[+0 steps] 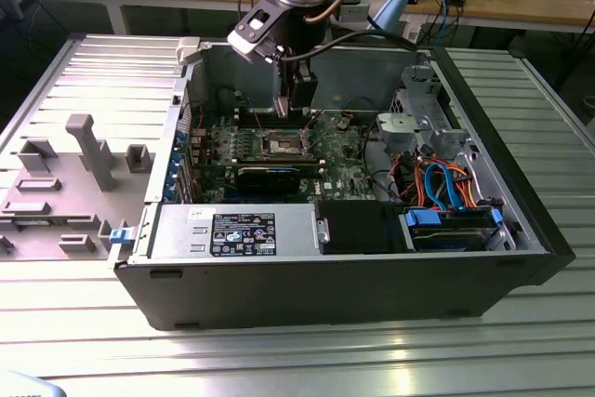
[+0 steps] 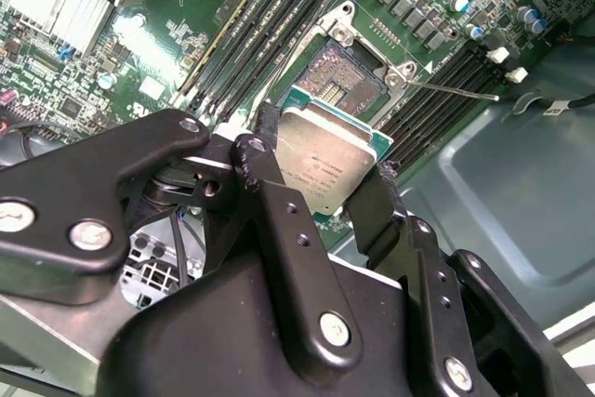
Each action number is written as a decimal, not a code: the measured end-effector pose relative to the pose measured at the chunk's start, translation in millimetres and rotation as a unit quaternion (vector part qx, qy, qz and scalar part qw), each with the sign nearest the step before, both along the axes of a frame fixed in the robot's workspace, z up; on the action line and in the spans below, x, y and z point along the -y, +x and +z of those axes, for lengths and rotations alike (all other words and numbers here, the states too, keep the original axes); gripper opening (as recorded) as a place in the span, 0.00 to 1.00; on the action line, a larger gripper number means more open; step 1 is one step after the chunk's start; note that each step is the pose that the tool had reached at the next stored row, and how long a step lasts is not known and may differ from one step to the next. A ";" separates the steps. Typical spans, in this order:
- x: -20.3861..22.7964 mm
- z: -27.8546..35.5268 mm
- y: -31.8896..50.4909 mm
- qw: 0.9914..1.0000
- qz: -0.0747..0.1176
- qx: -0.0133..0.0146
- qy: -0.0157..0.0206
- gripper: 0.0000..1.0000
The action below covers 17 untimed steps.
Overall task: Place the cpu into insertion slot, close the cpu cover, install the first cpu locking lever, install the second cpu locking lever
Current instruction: 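Place the cpu into insertion slot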
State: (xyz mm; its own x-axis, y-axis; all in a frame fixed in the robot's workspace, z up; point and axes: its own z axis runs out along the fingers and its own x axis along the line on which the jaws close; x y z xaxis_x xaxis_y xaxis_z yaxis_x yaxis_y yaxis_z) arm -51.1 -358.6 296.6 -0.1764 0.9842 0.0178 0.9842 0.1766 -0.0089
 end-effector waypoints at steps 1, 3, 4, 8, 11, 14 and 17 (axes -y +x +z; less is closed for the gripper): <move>0.0 -0.4 0.0 1.000 0.000 0.000 0.000 0.55; 0.0 -1.2 0.0 1.000 0.000 0.000 0.000 0.55; 0.0 -1.5 0.0 1.000 0.000 0.000 0.000 0.55; 0.0 -3.8 0.0 1.000 -0.001 0.000 0.000 0.55; 0.0 -5.9 0.0 1.000 -0.014 0.000 0.000 0.55; 0.0 -7.5 0.4 1.000 -0.026 0.000 0.000 0.55; 0.0 -8.1 2.4 1.000 -0.026 0.000 0.000 0.55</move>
